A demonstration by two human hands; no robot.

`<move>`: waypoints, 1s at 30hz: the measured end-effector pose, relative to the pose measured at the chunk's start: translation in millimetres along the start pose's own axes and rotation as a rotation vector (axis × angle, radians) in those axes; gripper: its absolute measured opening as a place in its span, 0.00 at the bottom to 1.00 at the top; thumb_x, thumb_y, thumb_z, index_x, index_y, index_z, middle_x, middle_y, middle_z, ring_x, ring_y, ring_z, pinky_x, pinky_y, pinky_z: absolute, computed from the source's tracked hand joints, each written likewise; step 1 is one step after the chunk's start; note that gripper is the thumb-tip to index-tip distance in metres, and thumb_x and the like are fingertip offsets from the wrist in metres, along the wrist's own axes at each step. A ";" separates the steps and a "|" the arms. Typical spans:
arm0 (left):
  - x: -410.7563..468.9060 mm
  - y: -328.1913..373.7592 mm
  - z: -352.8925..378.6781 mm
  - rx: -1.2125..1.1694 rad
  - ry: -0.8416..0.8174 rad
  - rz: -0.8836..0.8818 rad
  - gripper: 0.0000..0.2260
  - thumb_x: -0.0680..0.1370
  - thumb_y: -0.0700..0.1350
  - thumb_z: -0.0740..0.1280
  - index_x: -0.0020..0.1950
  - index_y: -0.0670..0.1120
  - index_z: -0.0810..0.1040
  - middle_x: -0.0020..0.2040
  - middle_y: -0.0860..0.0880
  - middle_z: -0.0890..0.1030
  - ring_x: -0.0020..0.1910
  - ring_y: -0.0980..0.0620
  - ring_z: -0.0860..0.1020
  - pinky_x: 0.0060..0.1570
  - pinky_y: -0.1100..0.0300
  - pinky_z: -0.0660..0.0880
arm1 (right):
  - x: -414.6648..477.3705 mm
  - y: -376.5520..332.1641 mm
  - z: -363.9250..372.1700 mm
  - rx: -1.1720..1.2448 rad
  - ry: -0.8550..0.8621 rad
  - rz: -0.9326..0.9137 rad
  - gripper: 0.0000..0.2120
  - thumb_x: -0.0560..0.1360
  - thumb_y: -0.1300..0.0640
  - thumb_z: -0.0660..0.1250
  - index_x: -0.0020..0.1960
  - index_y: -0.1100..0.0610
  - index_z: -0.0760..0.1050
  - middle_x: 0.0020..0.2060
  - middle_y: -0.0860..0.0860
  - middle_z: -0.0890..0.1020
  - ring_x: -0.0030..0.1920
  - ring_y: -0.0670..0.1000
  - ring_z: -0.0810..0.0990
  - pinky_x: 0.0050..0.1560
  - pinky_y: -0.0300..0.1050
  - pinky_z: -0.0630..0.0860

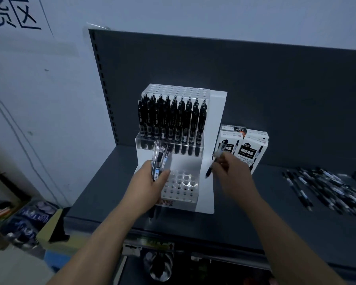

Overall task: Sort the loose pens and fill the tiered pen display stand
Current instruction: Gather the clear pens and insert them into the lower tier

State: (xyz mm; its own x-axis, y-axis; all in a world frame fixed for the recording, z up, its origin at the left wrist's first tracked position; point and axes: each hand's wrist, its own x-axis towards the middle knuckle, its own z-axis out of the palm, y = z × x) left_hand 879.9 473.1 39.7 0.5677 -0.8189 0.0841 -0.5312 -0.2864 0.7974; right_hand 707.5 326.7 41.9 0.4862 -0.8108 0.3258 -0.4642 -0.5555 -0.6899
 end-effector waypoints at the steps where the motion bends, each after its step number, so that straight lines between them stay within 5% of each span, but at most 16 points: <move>1: 1.3 -2.8 -1.0 0.037 0.000 0.006 0.10 0.80 0.54 0.61 0.48 0.48 0.71 0.39 0.46 0.76 0.33 0.52 0.74 0.31 0.61 0.69 | -0.1 -4.4 1.4 0.077 0.031 0.055 0.02 0.77 0.62 0.66 0.47 0.58 0.74 0.39 0.47 0.81 0.41 0.42 0.80 0.39 0.27 0.73; 6: 8.5 -8.9 -4.9 -0.011 -0.052 0.000 0.09 0.78 0.45 0.63 0.41 0.45 0.66 0.33 0.50 0.68 0.29 0.53 0.63 0.28 0.62 0.62 | 5.5 -20.4 19.1 0.139 0.054 0.159 0.03 0.76 0.61 0.68 0.45 0.57 0.75 0.41 0.52 0.83 0.43 0.51 0.83 0.46 0.46 0.80; 10: 14.0 -15.3 -5.7 -0.069 -0.108 0.034 0.11 0.78 0.42 0.63 0.40 0.46 0.62 0.32 0.50 0.65 0.28 0.54 0.61 0.24 0.67 0.61 | 9.5 -28.6 32.7 -0.142 -0.035 0.115 0.03 0.77 0.60 0.66 0.44 0.57 0.75 0.39 0.52 0.81 0.39 0.50 0.79 0.41 0.45 0.78; 16: 18.6 -26.1 -4.1 -0.104 -0.125 0.079 0.09 0.80 0.47 0.63 0.44 0.44 0.68 0.38 0.40 0.76 0.31 0.47 0.73 0.32 0.50 0.73 | 18.5 -33.5 44.0 -0.430 -0.170 0.174 0.07 0.74 0.61 0.65 0.39 0.62 0.77 0.35 0.57 0.81 0.36 0.56 0.80 0.40 0.49 0.81; 19: 19.3 -26.1 -6.8 -0.132 -0.114 0.095 0.07 0.79 0.47 0.64 0.47 0.44 0.71 0.41 0.42 0.80 0.35 0.44 0.79 0.34 0.50 0.78 | 18.2 -32.8 49.1 -0.464 -0.173 0.205 0.13 0.74 0.59 0.67 0.31 0.58 0.71 0.32 0.56 0.80 0.35 0.57 0.80 0.39 0.49 0.81; 26: 19.3 -25.1 -7.9 -0.157 -0.167 0.114 0.06 0.78 0.48 0.67 0.47 0.49 0.72 0.36 0.47 0.80 0.30 0.55 0.78 0.34 0.56 0.78 | 12.5 -32.2 36.5 -0.316 -0.174 0.252 0.12 0.73 0.58 0.70 0.36 0.66 0.80 0.31 0.59 0.82 0.31 0.53 0.82 0.38 0.53 0.82; 30: 13.2 -11.4 -2.5 -0.234 -0.228 0.122 0.07 0.76 0.47 0.71 0.46 0.49 0.73 0.33 0.47 0.79 0.26 0.58 0.77 0.27 0.64 0.73 | 1.1 -50.0 17.4 0.013 -0.136 0.204 0.05 0.75 0.60 0.70 0.40 0.58 0.81 0.32 0.50 0.83 0.30 0.43 0.81 0.34 0.41 0.80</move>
State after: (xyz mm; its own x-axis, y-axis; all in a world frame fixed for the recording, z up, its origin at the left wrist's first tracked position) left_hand 895.0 466.8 33.2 0.3403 -0.9375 0.0725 -0.4131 -0.0798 0.9072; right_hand 744.2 356.8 65.6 0.4789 -0.8733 0.0892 -0.5539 -0.3794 -0.7411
